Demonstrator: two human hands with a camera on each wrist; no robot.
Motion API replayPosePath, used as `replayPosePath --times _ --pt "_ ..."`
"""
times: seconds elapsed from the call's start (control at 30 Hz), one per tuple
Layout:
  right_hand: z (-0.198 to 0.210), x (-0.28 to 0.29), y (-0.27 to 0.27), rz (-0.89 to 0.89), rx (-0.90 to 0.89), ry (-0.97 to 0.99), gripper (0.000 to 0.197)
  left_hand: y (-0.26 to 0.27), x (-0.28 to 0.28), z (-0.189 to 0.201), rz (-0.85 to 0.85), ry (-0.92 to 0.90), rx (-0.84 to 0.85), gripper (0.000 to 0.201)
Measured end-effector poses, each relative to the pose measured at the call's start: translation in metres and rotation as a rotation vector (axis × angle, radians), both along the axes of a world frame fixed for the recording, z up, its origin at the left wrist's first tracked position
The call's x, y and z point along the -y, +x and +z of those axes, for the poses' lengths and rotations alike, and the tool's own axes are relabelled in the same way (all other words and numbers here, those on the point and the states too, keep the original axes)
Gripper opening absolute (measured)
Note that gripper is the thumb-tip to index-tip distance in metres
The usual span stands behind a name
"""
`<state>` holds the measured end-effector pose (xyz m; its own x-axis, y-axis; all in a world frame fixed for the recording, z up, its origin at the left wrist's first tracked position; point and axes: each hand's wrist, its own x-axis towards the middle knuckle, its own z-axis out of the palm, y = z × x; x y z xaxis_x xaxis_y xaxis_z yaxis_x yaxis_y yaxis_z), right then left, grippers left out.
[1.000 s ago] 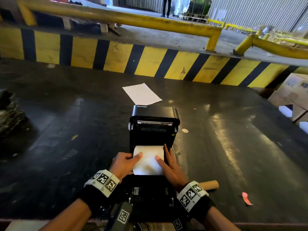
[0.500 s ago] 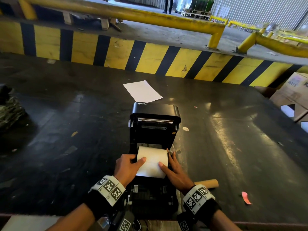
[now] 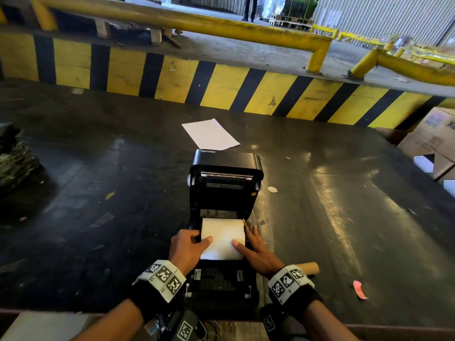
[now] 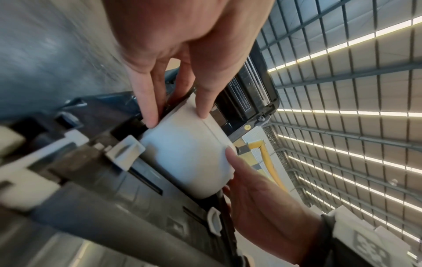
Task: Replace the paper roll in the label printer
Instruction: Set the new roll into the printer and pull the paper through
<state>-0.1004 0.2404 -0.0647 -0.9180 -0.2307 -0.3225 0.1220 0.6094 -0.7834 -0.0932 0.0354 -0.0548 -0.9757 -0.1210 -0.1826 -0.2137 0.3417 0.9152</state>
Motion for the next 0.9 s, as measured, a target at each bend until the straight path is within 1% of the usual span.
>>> replayPosePath --times 0.1,0.2,0.23,0.3,0.33,0.37,0.43,0.47,0.53,0.6,0.7,0.73,0.9 --pt "-0.001 0.001 0.002 -0.014 -0.011 -0.006 0.072 0.002 0.000 0.001 -0.017 -0.041 -0.041 0.017" --pt "0.001 0.001 0.002 -0.047 0.023 -0.027 0.073 0.001 0.004 0.002 -0.048 -0.090 -0.041 0.018" --pt "0.001 0.002 0.001 -0.069 0.022 -0.041 0.071 0.001 0.005 0.002 -0.055 -0.102 -0.035 0.019" --pt "0.003 0.003 0.000 -0.136 -0.014 -0.086 0.059 0.000 0.009 0.002 -0.072 -0.120 -0.029 0.023" --pt "-0.004 0.002 -0.002 -0.169 -0.035 -0.113 0.053 0.000 0.009 0.003 -0.087 -0.126 -0.027 0.025" --pt "-0.019 -0.003 -0.006 -0.192 -0.050 -0.123 0.052 0.000 0.010 0.003 -0.102 -0.130 -0.029 0.027" --pt "-0.050 -0.011 -0.011 -0.197 -0.094 -0.131 0.062 0.001 0.011 0.005 -0.124 -0.146 -0.032 0.030" --pt "-0.047 -0.008 -0.007 -0.204 -0.114 -0.115 0.066 0.002 0.010 0.007 -0.128 -0.154 -0.029 0.033" --pt "-0.020 0.004 0.007 -0.256 -0.156 -0.089 0.071 0.003 0.010 0.007 -0.127 -0.165 -0.012 0.043" --pt "-0.008 0.007 0.015 -0.313 -0.191 -0.051 0.065 0.004 0.009 0.007 -0.128 -0.180 0.001 0.047" --pt "-0.006 0.009 0.023 -0.419 -0.230 -0.012 0.041 0.007 0.008 0.008 -0.118 -0.235 -0.005 0.039" --pt "-0.007 0.011 0.025 -0.446 -0.237 0.012 0.036 0.008 0.007 0.008 -0.111 -0.251 -0.003 0.037" --pt "-0.006 0.018 0.034 -0.551 -0.243 0.055 0.042 0.014 0.005 0.010 -0.094 -0.297 0.023 0.025"
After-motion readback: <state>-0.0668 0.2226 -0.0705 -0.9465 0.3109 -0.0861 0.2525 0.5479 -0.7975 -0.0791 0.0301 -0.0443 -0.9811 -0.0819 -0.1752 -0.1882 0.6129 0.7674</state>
